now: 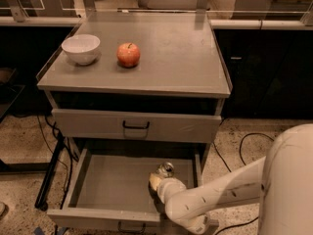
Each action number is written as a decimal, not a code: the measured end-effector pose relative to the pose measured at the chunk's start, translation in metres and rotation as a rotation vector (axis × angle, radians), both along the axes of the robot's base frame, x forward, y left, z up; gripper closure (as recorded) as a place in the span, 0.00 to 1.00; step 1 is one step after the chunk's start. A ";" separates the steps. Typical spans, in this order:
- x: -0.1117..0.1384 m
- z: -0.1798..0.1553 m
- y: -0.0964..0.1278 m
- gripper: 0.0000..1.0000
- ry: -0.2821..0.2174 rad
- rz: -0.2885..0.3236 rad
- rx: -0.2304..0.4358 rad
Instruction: Place 7up can into middle drawer
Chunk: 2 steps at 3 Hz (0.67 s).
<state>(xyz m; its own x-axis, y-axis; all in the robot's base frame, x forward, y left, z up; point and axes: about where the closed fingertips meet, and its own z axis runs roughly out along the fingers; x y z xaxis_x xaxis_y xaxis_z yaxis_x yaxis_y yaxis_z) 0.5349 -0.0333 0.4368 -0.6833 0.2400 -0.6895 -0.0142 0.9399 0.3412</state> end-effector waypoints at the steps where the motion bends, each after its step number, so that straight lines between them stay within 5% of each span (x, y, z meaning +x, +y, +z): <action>1: 0.004 -0.010 0.003 1.00 -0.005 -0.024 -0.021; 2: 0.014 -0.025 0.009 1.00 -0.028 -0.047 -0.073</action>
Offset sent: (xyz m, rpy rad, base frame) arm 0.0229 0.0141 -0.0354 -0.1127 -0.0481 -0.0673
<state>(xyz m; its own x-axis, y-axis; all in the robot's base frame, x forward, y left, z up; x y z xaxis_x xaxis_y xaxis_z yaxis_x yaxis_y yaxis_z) 0.5487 -0.0240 0.4116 -0.6528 0.2201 -0.7249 0.0224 0.9621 0.2719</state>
